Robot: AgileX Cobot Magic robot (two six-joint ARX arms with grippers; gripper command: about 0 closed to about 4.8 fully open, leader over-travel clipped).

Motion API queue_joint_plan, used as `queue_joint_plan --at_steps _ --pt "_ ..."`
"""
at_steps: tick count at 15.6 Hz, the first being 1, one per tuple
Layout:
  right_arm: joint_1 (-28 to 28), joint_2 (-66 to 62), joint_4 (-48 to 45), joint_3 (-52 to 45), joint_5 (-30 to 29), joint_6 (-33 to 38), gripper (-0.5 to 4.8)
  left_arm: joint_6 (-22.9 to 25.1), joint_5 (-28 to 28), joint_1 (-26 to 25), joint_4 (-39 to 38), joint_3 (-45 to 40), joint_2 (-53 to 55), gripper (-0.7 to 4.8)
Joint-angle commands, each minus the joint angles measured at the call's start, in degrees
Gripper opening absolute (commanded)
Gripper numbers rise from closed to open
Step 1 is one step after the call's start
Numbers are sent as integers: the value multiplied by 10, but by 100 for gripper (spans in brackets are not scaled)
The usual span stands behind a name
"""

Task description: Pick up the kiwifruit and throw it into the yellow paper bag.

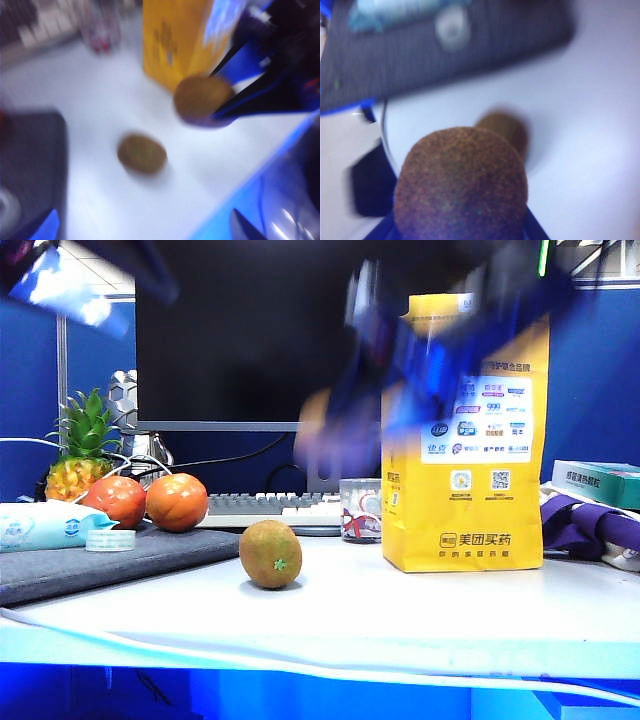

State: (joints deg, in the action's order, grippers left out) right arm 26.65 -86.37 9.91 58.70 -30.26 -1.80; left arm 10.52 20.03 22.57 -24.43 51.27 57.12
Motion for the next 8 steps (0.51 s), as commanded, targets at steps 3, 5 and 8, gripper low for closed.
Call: queue_joint_plan --at_steps 3,5,8 --pt "0 143 71 172 79 -86 51 -23 8 0 92 2 -7 479" --pt "-8 142 65 217 203 -142 52 -23 7 0 105 2 -7 479" --pt "-61 113 37 221 253 -225 52 -33 8 0 104 2 -6 479"
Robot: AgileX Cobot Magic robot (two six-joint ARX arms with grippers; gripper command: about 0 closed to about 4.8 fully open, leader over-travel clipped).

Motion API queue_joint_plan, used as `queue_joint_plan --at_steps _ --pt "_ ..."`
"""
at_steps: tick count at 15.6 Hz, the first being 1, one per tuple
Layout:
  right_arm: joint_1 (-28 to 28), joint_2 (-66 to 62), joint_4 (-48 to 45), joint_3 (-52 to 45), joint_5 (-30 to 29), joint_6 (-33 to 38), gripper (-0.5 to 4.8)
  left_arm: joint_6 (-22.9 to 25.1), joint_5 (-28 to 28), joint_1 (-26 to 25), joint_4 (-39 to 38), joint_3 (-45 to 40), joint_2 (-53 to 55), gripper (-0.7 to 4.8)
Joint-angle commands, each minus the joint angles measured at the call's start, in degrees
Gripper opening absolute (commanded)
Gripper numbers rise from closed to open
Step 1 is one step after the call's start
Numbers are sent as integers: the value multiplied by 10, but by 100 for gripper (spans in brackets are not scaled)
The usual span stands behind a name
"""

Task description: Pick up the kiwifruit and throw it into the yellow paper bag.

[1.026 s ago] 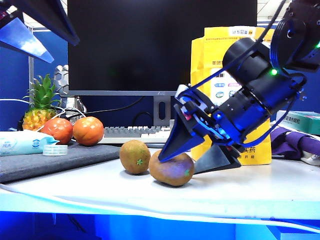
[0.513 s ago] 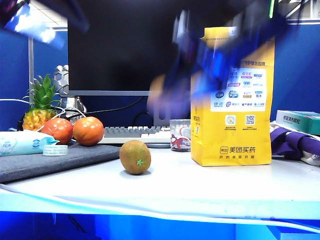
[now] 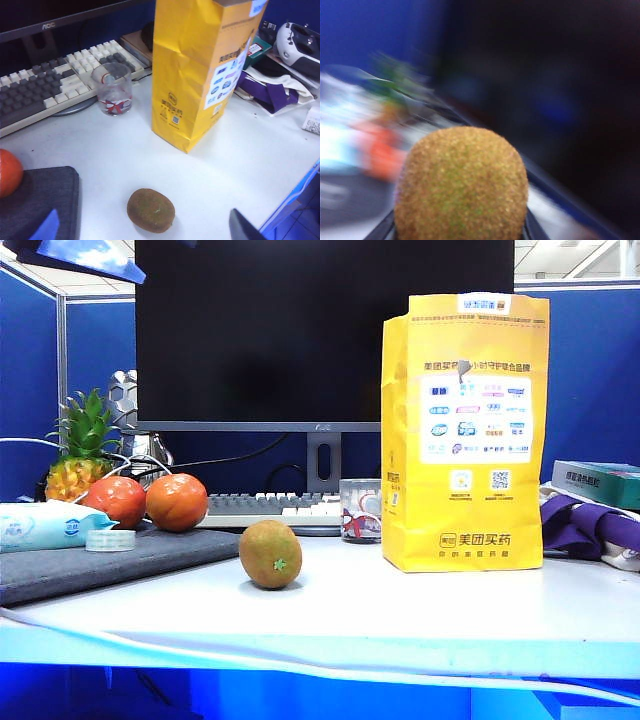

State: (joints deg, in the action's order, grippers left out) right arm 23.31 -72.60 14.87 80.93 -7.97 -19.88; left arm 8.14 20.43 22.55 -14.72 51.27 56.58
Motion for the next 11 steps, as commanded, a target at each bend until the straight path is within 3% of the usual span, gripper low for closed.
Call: queue_joint_plan --at_steps 1,4,5,7,8,11 --pt "-61 -49 -15 -1 32 -43 53 -23 4 0 6 1 0 479" --pt "-101 -101 2 -1 23 -35 55 -30 4 0 4 1 0 479" --pt "-103 -107 3 -1 12 -35 130 -30 4 0 2 1 1 479" --pt "-103 -109 -5 -1 -12 -35 425 -30 3 0 2 1 2 479" --pt "-103 -107 -18 -1 -26 -25 466 -30 4 0 3 1 2 479" --pt "-103 -99 -25 5 -45 22 479 -21 5 0 7 1 0 479"
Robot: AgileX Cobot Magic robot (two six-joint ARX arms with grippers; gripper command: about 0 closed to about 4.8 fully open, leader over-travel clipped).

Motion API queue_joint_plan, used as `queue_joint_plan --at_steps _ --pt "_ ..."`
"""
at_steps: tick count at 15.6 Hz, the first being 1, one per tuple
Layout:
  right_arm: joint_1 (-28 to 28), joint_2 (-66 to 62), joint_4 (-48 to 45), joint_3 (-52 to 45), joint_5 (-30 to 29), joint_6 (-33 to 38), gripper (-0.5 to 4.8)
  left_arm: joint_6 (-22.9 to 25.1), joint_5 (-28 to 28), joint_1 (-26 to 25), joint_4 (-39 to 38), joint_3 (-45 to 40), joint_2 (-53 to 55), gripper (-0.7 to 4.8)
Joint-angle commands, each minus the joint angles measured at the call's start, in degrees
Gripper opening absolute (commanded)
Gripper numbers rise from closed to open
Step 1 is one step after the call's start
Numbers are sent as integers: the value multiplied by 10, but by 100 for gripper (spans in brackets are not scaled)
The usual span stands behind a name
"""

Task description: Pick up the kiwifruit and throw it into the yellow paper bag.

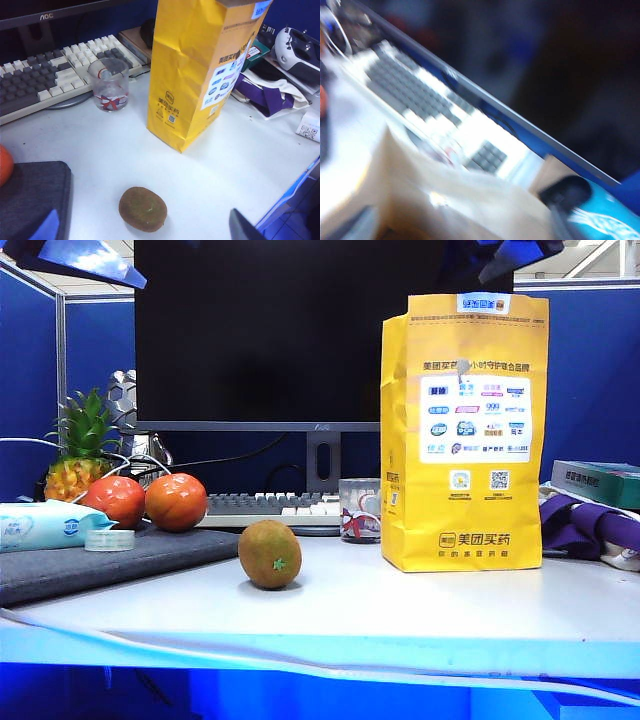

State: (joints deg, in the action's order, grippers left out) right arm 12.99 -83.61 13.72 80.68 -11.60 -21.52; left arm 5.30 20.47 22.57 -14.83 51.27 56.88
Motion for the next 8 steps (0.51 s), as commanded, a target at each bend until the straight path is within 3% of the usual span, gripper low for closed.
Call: queue_joint_plan --at_steps 1,4,8 --pt "0 41 -20 8 -10 75 479 45 -6 -1 5 1 -31 479" --pt "-9 167 -40 8 -12 115 479 83 -106 -1 30 1 -173 479" --pt "-9 358 -18 -10 -53 151 479 104 -179 -1 29 -21 -341 479"
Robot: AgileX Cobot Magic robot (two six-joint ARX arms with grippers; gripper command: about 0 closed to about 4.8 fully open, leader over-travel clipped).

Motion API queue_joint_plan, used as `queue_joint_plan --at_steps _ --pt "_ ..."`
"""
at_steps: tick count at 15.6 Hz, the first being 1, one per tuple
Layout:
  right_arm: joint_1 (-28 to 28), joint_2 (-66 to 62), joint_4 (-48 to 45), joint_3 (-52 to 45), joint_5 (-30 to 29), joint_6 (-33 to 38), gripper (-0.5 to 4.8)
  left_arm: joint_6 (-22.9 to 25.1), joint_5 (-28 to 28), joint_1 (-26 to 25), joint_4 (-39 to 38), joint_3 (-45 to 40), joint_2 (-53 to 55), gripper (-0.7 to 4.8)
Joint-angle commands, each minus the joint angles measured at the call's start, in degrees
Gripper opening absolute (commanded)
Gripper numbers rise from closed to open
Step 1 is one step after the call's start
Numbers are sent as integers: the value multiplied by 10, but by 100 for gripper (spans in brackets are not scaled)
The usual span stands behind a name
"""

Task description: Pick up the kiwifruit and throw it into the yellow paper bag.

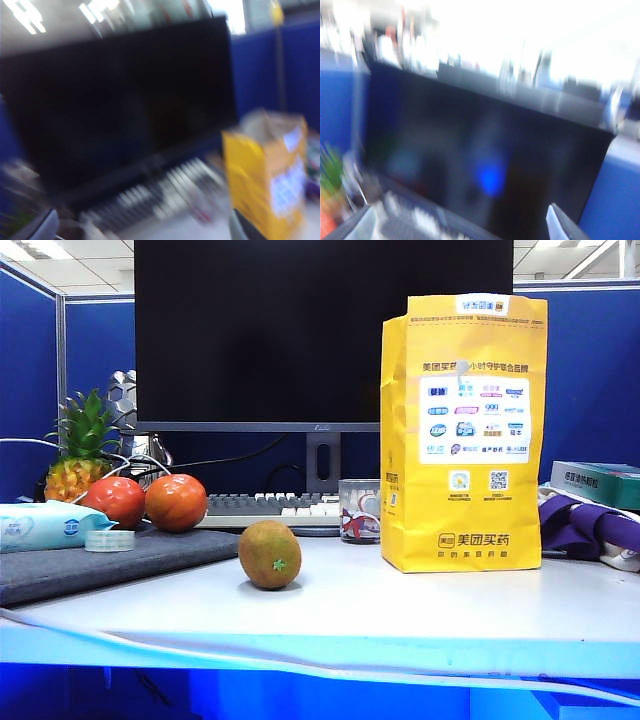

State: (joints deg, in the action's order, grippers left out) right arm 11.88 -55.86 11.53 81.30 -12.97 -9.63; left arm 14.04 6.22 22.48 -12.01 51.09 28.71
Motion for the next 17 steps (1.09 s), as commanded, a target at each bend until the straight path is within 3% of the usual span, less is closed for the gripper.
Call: queue_joint_plan --at_steps 1,2,4,6,10,17 --pt "6 132 1 -42 -46 35 479 21 -61 0 5 -42 -94 479" --pt "6 212 -2 -101 -46 35 479 19 -104 0 5 -81 -143 479" --pt "4 330 -18 -225 -44 47 479 -11 -112 0 5 -130 -205 479" --pt "5 414 -46 -378 -39 116 479 -16 -116 0 -5 -158 -223 479" --pt "5 473 -212 -633 -52 267 479 -87 -133 0 -24 -221 -223 479" --pt "4 472 -219 -761 -33 275 479 -115 -141 0 -30 -316 -223 479"
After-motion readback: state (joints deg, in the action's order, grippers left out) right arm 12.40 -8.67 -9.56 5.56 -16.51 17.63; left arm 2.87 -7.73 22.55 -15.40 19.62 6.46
